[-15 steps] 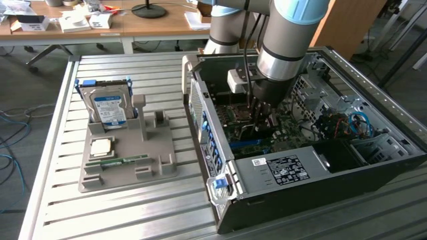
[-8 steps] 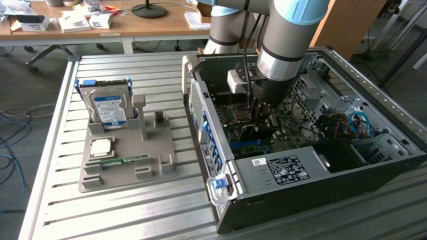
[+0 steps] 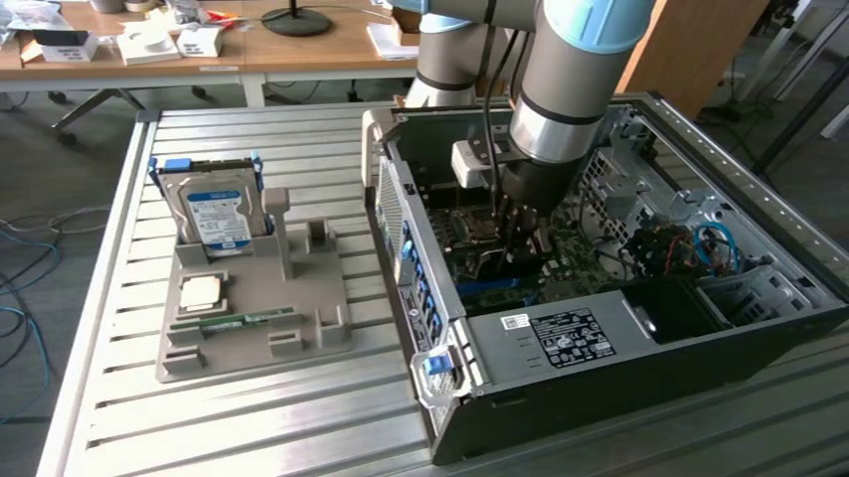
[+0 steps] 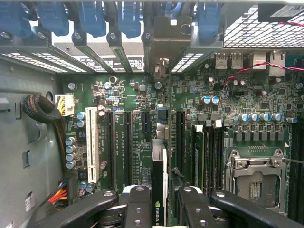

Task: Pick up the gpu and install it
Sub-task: 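Insert the gpu into the slot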

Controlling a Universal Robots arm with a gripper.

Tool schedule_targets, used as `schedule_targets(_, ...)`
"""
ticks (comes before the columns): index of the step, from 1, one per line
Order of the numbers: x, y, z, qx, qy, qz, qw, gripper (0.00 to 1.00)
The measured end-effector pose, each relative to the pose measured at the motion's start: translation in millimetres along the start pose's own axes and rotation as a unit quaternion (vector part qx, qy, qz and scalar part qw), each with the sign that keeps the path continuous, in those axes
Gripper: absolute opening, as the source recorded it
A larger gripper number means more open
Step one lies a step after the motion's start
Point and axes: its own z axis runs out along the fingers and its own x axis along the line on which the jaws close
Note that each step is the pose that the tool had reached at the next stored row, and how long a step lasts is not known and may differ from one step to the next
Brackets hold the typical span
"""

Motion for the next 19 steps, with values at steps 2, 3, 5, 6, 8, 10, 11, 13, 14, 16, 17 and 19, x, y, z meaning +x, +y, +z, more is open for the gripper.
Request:
schedule_targets(2,0.0,0.1,0.4,0.0001,-0.0001,0.0,1.0,0.26)
schedule_targets(3,0.0,0.1,0.6,0.0001,-0.0001,0.0,1.0,0.26)
schedule_targets(5,0.0,0.1,0.7,0.0001,0.0,0.0,1.0,0.26)
schedule_targets(6,0.0,0.1,0.7,0.0001,0.0,0.0,1.0,0.26)
schedule_targets(8,0.0,0.1,0.8,0.0001,0.0,0.0,1.0,0.26)
schedule_targets(10,0.0,0.1,1.3,0.0003,-0.0001,0.0,1.0,0.26)
schedule_targets(11,0.0,0.1,1.3,0.0003,-0.0001,0.0,1.0,0.26)
schedule_targets(13,0.0,0.1,1.3,0.0003,0.0,0.0,1.0,0.26)
schedule_targets(14,0.0,0.1,1.4,0.0003,0.0001,0.0,1.0,0.26)
schedule_targets(16,0.1,0.2,1.8,0.0003,0.0001,0.0,1.0,0.26)
schedule_targets(17,0.1,0.2,1.8,0.0003,0.0001,0.0,1.0,0.26)
schedule_targets(19,-0.3,0.4,2.0,0.0004,-0.0001,0.0,1.0,0.26)
